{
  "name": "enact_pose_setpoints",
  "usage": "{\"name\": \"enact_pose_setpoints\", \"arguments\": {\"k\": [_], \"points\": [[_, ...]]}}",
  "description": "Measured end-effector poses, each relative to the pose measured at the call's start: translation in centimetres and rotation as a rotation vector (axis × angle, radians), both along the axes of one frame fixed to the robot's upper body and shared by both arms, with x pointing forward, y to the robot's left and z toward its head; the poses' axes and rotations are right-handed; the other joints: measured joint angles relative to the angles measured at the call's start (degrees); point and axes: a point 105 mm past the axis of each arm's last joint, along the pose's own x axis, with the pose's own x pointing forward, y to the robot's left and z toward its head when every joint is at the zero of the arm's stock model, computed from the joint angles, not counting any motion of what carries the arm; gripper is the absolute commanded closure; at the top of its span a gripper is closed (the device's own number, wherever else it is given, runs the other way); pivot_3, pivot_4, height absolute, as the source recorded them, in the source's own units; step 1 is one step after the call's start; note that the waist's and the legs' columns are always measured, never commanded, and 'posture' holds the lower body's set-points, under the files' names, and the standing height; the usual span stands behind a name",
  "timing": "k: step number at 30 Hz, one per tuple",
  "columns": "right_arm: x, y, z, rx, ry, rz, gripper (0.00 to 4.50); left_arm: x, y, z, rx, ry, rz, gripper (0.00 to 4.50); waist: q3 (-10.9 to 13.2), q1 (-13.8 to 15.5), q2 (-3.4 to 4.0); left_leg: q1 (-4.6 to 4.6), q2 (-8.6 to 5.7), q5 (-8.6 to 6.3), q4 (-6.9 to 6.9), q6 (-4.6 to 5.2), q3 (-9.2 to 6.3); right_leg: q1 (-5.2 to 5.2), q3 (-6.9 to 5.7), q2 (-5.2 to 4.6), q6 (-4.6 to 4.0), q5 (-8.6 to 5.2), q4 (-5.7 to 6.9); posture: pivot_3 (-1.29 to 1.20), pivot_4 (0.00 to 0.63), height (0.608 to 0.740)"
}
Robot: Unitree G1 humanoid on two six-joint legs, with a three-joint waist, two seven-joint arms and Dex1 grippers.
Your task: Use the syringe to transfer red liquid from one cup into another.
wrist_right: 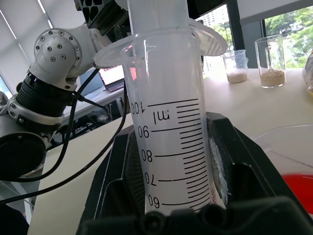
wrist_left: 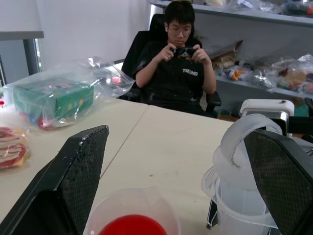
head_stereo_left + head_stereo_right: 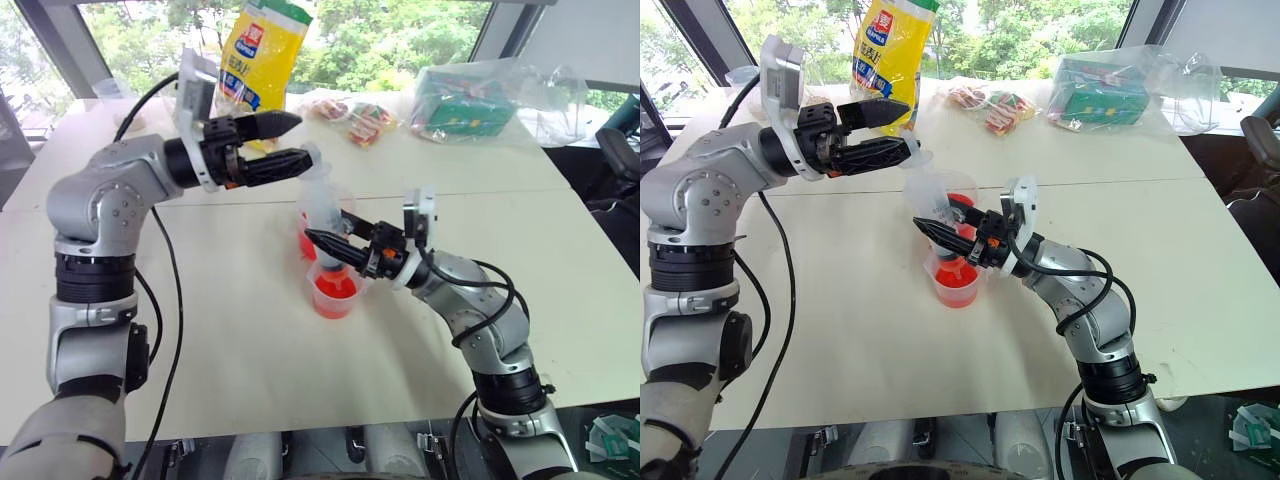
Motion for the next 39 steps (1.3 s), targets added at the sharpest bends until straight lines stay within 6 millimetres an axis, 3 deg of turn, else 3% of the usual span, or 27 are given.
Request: {"name": "enact_pose_setpoints", "arguments": {"k": [3, 9, 39], "points": [[0.1, -0.1, 0.0, -0.003, -0.001, -0.008, 3.09, 0.0, -0.7, -0.1, -0.008, -0.007, -0.020, 1.40, 0.00, 0.07, 0.00, -0.01, -0.02, 0.00, 0.01, 0.00, 0.01, 0.01, 0.00, -0.02, 0.00, 0.00, -0.01, 0.00, 0.150, 0.740], [0.5, -0.7, 0.0, -0.007, 0.001, -0.046, 3.09, -0.8, -1.9, -0.3, 0.002, -0.009, -0.090, 4.46, 0.00, -0.11, 0.00, 0.00, 0.00, 0.00, 0.00, 0.00, 0.00, 0.01, 0.00, 0.00, 0.00, 0.00, 0.00, 0.00, 0.150, 0.740], [0.4, -0.2, 1.7, 0.057, 0.125, 0.011, 3.09, -1.4, -2.6, -0.9, 0.005, -0.011, -0.110, 4.49, 0.00, -0.04, 0.00, 0.00, 0.00, 0.00, 0.00, 0.00, -0.02, 0.01, 0.00, 0.00, 0.00, 0.00, 0.00, 0.00, 0.150, 0.740]]}}
